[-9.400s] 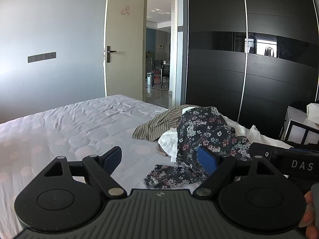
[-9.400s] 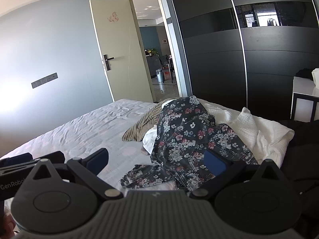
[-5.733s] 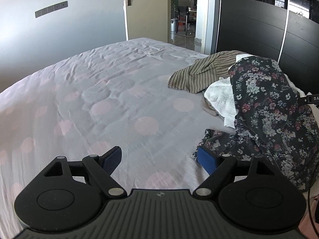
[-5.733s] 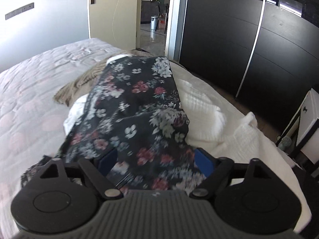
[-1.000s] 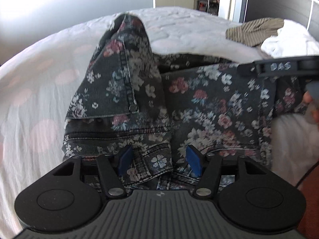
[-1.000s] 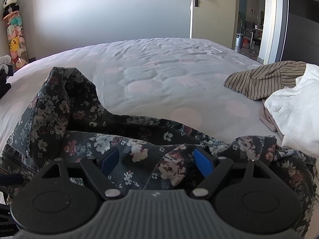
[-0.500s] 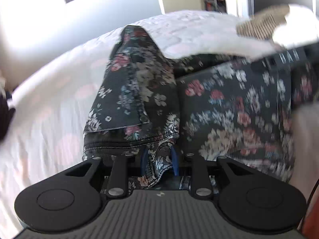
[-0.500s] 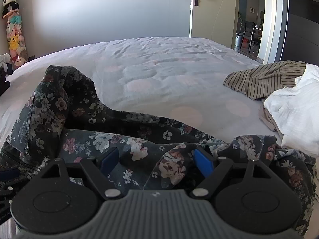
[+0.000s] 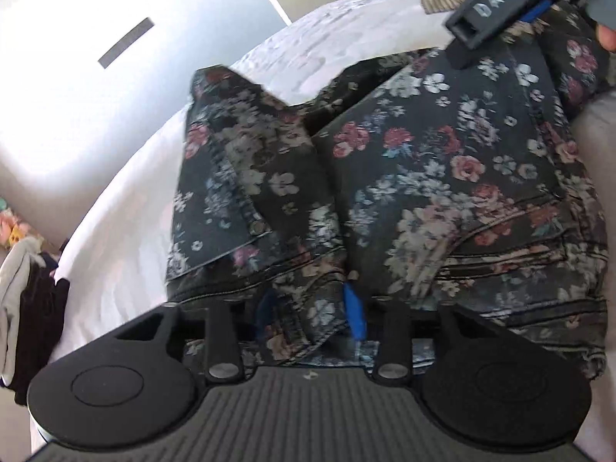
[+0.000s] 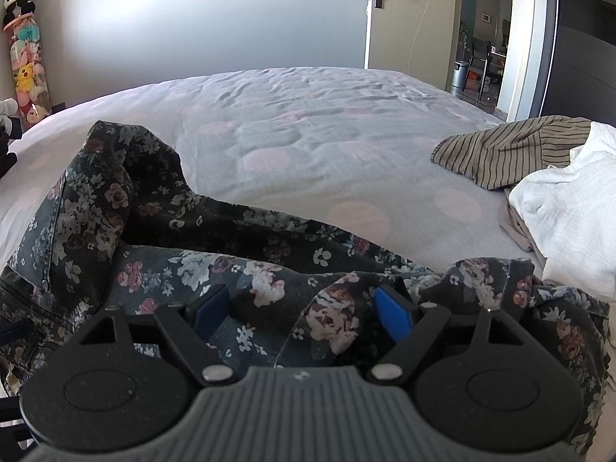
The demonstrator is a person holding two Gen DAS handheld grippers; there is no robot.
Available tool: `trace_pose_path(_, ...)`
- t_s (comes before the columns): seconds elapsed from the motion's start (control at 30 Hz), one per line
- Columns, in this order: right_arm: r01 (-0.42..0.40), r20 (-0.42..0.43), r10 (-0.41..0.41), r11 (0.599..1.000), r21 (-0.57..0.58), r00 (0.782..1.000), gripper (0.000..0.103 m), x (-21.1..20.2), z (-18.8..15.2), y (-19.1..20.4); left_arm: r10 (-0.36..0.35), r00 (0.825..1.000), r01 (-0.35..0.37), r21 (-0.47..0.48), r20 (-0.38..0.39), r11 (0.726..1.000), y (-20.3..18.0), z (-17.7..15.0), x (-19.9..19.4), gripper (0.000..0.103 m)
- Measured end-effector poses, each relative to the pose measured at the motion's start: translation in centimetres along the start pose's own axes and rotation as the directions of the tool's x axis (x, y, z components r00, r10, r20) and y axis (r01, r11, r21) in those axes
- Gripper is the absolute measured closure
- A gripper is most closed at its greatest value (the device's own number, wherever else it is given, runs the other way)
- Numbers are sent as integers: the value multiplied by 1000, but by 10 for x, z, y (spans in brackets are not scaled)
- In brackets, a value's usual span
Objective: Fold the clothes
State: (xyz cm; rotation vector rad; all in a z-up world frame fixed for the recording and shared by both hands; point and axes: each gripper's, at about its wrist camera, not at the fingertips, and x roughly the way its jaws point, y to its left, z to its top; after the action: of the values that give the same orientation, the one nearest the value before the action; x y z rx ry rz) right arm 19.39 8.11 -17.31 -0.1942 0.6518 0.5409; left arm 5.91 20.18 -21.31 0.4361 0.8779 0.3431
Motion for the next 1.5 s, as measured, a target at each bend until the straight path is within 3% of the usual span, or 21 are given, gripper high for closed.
trace_pose_path(0.1, 0, -1, 0, 1000, 1, 1000, 18, 1, 0, 0, -3, 1000, 4, -20, 18, 1000, -1, 1, -3, 86)
trace_pose_path(0.27, -1, -2, 1, 1000, 12, 1000, 18, 1, -1, -2, 23, 999, -14, -183, 43, 983, 29, 2, -9, 91)
trace_pose_path(0.4, -2, -2, 2, 1000, 17, 1000, 18, 0, -1, -3, 109, 993, -95, -250, 44, 964, 47, 2, -9, 92)
trace_pose_path(0.5, -3, -2, 3, 1000, 19, 1000, 18, 0, -1, -4, 208, 977, -192, -248, 40, 950, 57, 1, -5, 92)
trace_pose_path(0.7, -5, -6, 5, 1000, 14, 1000, 18, 1, -1, -3, 293, 956, -274, -317, 10, 908, 101, 7, 10, 92)
trace_pose_path(0.87, -3, -20, 3, 1000, 9, 1000, 18, 5, -1, -2, 283, 957, -282, -420, -59, 863, 140, -2, 31, 91)
trace_pose_path(0.93, -1, -25, 2, 1000, 6, 1000, 18, 7, -1, -1, 270, 959, -274, -490, -80, 828, 156, -12, 34, 90)
trace_pose_path(1.07, 1, -30, -1, 1000, 10, 1000, 18, 7, -2, 0, 238, 966, -246, -639, -99, 729, 186, -33, 25, 68)
trace_pose_path(1.1, 1, -30, 0, 1000, 13, 1000, 18, 8, -1, -1, 222, 971, -222, -675, -88, 704, 191, -38, 21, 52)
trace_pose_path(1.17, 0, -30, 0, 1000, 17, 1000, 18, 8, -1, -1, 191, 980, -172, -741, -60, 649, 200, -46, 12, 32)
trace_pose_path(1.2, 0, -31, 0, 1000, 17, 1000, 18, 8, -1, -1, 175, 984, -146, -766, -45, 626, 203, -48, 8, 31)
trace_pose_path(1.27, -1, -31, 2, 1000, 16, 1000, 18, 8, -1, -1, 148, 988, -117, -791, -34, 600, 206, -51, 4, 29)
trace_pose_path(1.5, -6, -27, 7, 999, 33, 1000, 18, 7, 0, -4, 92, 993, -111, -809, -70, 578, 205, -63, 7, 24)
